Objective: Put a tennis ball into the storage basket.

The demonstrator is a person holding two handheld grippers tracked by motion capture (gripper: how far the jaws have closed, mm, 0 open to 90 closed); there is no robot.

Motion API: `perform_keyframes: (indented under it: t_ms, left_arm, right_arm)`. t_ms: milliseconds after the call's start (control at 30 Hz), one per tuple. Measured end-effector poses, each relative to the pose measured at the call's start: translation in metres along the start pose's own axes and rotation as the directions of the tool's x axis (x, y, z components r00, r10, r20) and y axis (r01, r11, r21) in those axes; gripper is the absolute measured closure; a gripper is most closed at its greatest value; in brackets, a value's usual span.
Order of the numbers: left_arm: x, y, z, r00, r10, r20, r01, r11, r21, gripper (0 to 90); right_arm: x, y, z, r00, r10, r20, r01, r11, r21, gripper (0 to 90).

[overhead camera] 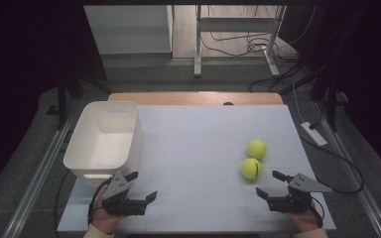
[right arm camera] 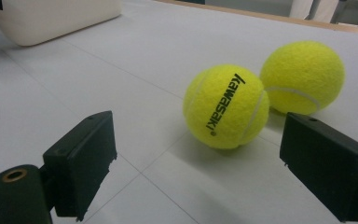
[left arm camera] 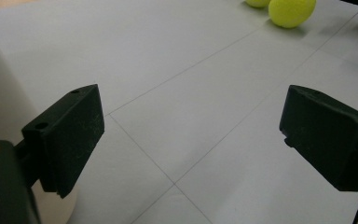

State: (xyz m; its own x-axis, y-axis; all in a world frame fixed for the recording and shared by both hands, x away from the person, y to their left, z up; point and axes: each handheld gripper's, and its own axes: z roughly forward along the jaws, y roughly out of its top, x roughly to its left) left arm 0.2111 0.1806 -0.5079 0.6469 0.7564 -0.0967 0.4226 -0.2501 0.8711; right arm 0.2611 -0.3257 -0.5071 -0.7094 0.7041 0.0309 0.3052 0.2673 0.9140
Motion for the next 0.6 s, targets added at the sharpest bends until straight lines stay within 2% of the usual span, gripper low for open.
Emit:
perform_keyframes:
  t_ms: [200,600]
  left_arm:
    - [-0.005,0.007,0.004,0.9998,0.013,0.015,-0.013,0.9999,0.01,7.7]
    - [-0.006,0.014,0.009,0.9998,0.001,0.021,-0.001,0.9997,0.025,7.8]
  right_arm:
    - [0.002,0.002,0.0,1.0,-0.009,0.002,0.009,1.0,-0.007,10.8]
    - [0.001,0.002,0.002,1.0,-0.005,-0.001,0.005,1.0,-0.008,11.1]
